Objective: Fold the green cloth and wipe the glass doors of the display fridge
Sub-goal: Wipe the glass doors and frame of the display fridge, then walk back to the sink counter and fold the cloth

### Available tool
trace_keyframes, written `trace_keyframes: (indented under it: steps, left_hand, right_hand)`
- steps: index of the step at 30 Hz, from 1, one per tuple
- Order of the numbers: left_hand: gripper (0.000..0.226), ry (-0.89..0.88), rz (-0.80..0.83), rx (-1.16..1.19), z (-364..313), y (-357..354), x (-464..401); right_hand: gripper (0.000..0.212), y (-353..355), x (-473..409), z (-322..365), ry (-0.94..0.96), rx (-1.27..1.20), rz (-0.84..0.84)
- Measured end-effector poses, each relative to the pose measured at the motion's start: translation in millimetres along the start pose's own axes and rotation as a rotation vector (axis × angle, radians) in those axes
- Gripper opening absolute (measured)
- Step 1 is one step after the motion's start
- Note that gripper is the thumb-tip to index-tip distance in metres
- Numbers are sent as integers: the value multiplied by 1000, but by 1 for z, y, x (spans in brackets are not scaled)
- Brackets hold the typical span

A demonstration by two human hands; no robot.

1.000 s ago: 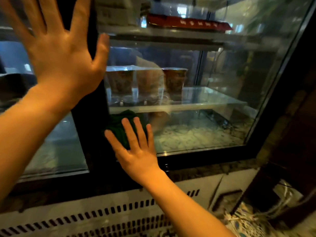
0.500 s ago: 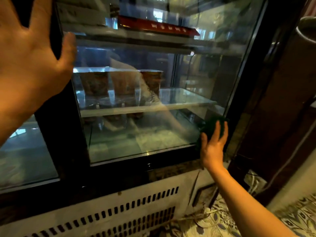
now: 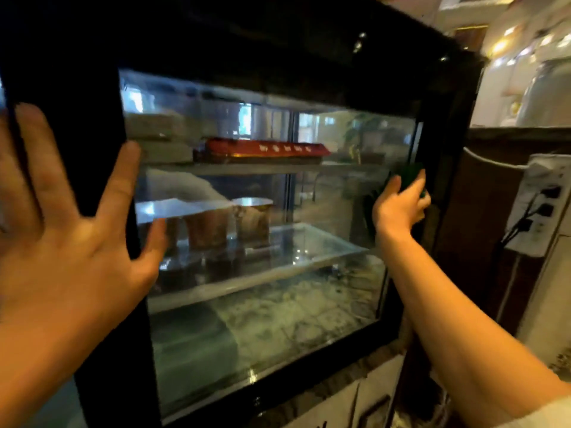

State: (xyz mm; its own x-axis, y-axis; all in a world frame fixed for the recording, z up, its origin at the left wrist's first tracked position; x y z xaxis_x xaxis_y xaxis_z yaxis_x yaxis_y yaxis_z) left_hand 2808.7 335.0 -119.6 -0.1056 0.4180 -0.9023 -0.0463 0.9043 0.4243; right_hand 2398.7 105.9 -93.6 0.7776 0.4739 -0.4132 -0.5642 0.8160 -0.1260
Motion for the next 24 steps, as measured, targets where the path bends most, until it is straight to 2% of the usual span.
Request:
trace_keyframes:
  steps: [2, 3, 5, 6, 7, 8, 9, 11, 13, 15, 17, 21, 24]
  left_hand:
    - [79, 68, -103, 47, -20, 18, -26]
    - [73, 6, -187, 57, -45, 31, -25]
    - [56, -219, -313, 240, -110, 56, -38]
    - [47, -241, -284, 395, -139, 63, -58]
    - [40, -180, -220, 542, -161, 63, -72]
    - [32, -57, -102, 681, -177, 58, -81]
    - [22, 149, 34, 839, -191, 49, -97]
    - [13, 735, 289, 1121, -219, 33, -111]
    - [25, 1224, 543, 1384, -258, 31, -108]
    - [39, 1462, 812, 1589, -310, 46, -117]
    - [50, 1498, 1056, 1603, -359, 74, -126]
    - [54, 1315, 1393, 1588, -459, 130, -148]
    - [47, 1171, 1534, 1627, -540, 172, -163]
  right_hand:
    - [54, -5, -13, 47, 43, 11, 19]
    - [55, -6, -12, 65, 86, 33, 39]
    - [58, -6, -7, 96, 147, 74, 102]
    - [59, -3, -4, 111, 170, 84, 139]
    - [59, 1, 6, 121, 192, 75, 206]
    - [57, 5, 22, 129, 208, 41, 301]
    - [54, 13, 31, 138, 195, -24, 411]
    - [47, 39, 48, 154, 50, -211, 613]
    - [44, 74, 59, 163, -216, -358, 738]
    - [47, 112, 42, 180, -350, -389, 769]
    - [49, 156, 14, 200, -408, -386, 751]
    - [56, 256, -57, 237, -537, -381, 608]
    - [68, 332, -116, 258, -559, -301, 492]
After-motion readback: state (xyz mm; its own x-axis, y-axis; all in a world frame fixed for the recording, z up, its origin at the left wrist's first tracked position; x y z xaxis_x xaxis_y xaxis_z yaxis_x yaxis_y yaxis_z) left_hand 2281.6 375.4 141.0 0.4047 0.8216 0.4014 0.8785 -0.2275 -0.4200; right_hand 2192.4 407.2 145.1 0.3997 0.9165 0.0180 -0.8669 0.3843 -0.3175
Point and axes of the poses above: each hand's wrist, its own x-axis away from the middle knuckle, its own y-axis out of the back of the hand, z = x × y, the point moved 8 cm from there along -x, towards the middle knuckle, and after that the axes turned 12 degrees about -z, right-handed, at the moved point
